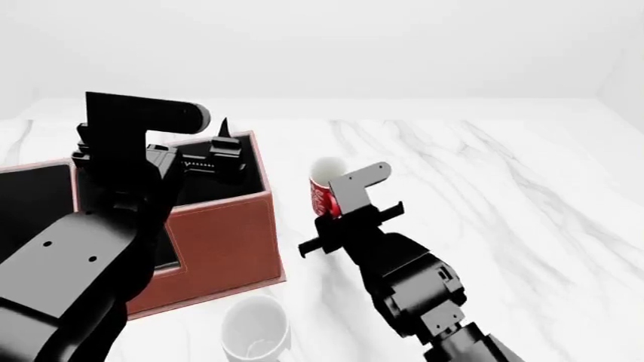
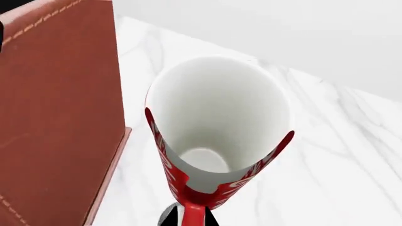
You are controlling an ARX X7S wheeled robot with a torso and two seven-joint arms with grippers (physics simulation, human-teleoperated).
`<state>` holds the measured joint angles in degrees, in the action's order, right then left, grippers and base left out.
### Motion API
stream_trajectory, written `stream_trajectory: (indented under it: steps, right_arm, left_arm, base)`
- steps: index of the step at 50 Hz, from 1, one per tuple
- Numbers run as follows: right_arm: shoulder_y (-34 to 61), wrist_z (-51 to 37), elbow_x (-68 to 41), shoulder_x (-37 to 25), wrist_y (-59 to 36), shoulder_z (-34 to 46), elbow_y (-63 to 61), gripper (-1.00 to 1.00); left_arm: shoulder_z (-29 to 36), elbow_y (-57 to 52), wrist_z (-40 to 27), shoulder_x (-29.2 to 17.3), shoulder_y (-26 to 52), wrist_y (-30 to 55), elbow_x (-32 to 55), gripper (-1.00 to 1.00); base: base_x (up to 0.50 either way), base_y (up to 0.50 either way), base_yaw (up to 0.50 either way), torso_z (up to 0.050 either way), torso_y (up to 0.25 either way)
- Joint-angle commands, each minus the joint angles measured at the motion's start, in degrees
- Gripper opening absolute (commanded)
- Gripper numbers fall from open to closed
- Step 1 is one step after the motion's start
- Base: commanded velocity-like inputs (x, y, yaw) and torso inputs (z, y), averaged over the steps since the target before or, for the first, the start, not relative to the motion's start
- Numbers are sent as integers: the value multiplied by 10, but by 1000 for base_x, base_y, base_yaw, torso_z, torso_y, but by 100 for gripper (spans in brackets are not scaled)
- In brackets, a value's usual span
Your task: Pick up the red mug and place it to the right of the caddy.
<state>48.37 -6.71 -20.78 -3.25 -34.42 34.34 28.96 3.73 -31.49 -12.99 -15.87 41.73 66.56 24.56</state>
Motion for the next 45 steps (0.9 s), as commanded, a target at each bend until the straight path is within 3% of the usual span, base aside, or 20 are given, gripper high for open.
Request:
stream_trajectory:
  steps: [1,9,22,45]
  right_arm:
    - [83,-36,-122,32,130,150,205,-100]
    - [121,-63,-303,32,200,328,286,-100]
    - [144,-99,-462,32,232,497,323,-100]
    - [138,-95,-481,32,213,536,326,-100]
  left_arm:
    - [-1,2,0,-3,-1,-1,4,100]
    - [-1,3,-2,-3,-1,-2,6,100]
    - [0,4,-4,-5,-3,-6,8,100]
    - [0,7,-8,-7,-9,-13,12,100]
  base:
    - [0,0,0,0,0]
    - [0,0,0,0,0]
    - [0,0,0,0,1]
    - [0,0,0,0,0]
